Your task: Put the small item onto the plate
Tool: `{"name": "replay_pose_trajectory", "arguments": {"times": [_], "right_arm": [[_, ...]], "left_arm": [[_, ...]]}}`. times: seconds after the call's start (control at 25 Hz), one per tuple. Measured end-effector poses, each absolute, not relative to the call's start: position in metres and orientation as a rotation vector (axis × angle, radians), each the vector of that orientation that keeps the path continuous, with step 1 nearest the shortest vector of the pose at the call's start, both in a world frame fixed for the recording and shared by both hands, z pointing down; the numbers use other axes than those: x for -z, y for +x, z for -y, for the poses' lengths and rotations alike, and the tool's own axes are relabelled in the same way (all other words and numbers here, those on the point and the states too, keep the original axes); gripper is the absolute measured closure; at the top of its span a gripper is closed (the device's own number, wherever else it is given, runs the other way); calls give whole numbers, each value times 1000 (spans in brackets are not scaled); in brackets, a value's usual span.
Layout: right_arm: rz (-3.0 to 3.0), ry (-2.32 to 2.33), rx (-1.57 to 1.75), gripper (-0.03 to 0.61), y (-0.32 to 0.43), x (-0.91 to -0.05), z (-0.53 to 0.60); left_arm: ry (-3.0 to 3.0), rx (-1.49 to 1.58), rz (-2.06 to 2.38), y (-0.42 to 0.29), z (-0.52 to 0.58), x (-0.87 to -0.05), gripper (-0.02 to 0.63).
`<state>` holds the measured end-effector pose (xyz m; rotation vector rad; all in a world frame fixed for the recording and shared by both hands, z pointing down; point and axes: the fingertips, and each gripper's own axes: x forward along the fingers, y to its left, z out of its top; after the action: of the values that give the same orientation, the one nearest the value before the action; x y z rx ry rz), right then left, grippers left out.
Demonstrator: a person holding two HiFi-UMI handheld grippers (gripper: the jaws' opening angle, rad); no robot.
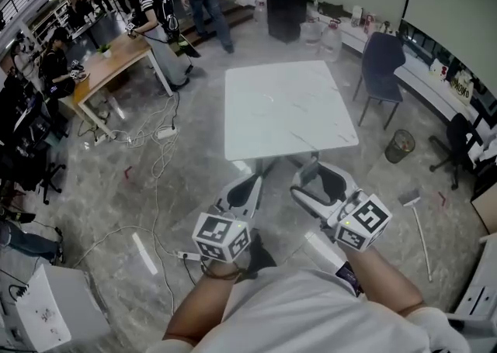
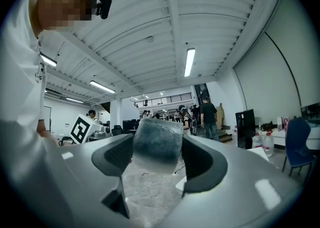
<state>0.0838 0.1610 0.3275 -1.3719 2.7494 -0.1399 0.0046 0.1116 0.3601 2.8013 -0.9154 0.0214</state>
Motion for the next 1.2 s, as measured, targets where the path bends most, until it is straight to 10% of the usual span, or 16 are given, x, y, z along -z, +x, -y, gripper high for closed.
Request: {"name": "replay_pose_trajectory", "arguments": {"times": [1.2], "right_arm": [[-2654, -1538, 220, 284, 55, -349, 176]], "left_arm": [[2864, -59, 742, -14, 234, -363, 607]]}}
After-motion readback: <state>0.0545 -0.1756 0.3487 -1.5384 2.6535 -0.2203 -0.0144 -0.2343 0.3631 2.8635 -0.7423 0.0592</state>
